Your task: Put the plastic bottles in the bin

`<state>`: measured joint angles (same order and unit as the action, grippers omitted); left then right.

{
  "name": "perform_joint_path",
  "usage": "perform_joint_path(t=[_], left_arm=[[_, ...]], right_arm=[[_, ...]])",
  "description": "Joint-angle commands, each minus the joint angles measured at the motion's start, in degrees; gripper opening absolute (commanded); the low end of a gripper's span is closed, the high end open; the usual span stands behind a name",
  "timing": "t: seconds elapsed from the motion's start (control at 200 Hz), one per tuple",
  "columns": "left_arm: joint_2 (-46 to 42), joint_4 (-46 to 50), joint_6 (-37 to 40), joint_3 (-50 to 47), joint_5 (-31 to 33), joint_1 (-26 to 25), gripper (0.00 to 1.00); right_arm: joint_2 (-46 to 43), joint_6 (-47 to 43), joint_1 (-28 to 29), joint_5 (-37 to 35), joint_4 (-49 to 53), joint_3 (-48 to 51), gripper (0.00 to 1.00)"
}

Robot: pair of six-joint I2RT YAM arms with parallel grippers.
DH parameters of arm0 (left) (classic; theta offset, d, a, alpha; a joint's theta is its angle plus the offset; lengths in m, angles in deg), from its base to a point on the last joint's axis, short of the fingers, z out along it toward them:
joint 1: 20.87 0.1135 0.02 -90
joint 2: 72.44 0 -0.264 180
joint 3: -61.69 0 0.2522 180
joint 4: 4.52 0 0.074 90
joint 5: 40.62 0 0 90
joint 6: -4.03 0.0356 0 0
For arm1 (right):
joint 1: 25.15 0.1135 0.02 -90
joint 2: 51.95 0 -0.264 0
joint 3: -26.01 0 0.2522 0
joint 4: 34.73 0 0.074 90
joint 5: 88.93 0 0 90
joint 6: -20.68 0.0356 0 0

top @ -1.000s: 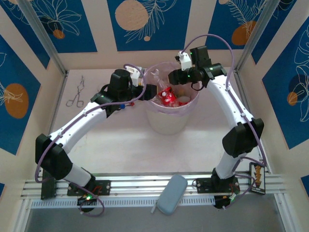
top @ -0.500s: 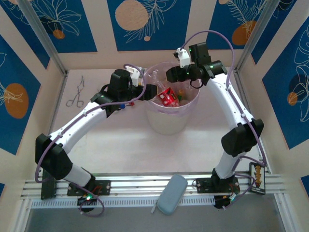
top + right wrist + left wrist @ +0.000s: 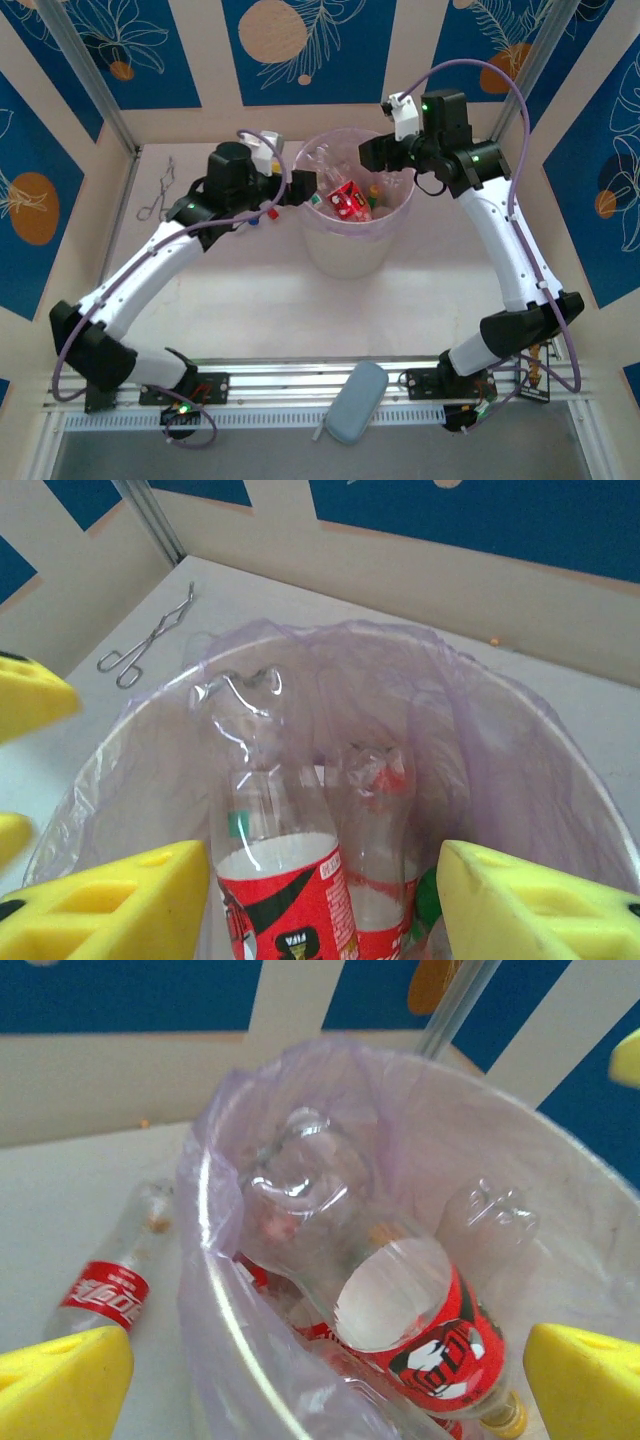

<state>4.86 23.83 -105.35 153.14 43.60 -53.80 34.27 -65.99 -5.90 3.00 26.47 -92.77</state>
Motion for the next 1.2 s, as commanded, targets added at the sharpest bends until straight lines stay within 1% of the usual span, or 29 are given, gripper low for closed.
perform_joint_path(t=[0.0,0.06,0.115,0.23,0.335,0.43,0.485,0.53,0.59,0.735,0.89,1.195], left_arm=[[-5.56,1.12,0.27,-1.82,2.57,3.37,1.00],[-7.24,2.45,-1.64,-3.35,3.47,6.76,1.00],[-8.16,3.22,-3.95,-5.16,3.82,10.84,1.00],[-7.01,3.99,-6.82,-7.93,4.61,18.16,1.00],[-2.69,3.33,-8.53,-8.53,6.57,22.14,1.00],[1.97,0.98,-11.34,-9.03,10.83,24.29,1.00],[4.60,-0.54,-14.42,-9.25,13.73,25.18,1.00],[6.96,-2.31,-15.85,-9.44,14.55,25.63,1.00],[11.04,-3.51,-16.05,-8.56,14.36,25.98,1.00],[19.03,-1.29,-15.50,-3.68,13.69,26.09,1.00],[23.52,-0.50,-17.10,-3.43,18.12,26.44,1.00],[35.48,0.30,-18.48,1.61,15.01,26.80,1.00]], right_arm=[[-1.58,1.56,-0.59,0.16,-0.95,1.55,0.63],[-2.16,1.63,-0.59,0.52,-1.12,2.02,0.63],[-2.81,1.89,-0.52,0.78,-1.56,2.75,0.63],[-4.64,2.38,-0.27,1.22,-2.41,4.90,0.63],[-5.76,2.25,-0.34,1.23,-1.98,5.67,0.63],[-7.05,2.12,-0.30,0.72,-1.32,6.75,0.63],[-8.06,1.89,-0.43,0.23,-1.13,7.86,0.64],[-9.09,1.77,-0.59,-0.47,-1.04,8.99,0.65],[-10.50,2.04,-1.23,-0.99,-1.05,10.58,0.71],[-13.74,2.78,-2.41,-0.18,-1.13,13.86,0.78],[-16.64,3.70,-2.83,-1.45,-0.63,16.58,0.83],[-22.46,4.84,-5.07,-1.44,-0.34,22.12,0.84]])
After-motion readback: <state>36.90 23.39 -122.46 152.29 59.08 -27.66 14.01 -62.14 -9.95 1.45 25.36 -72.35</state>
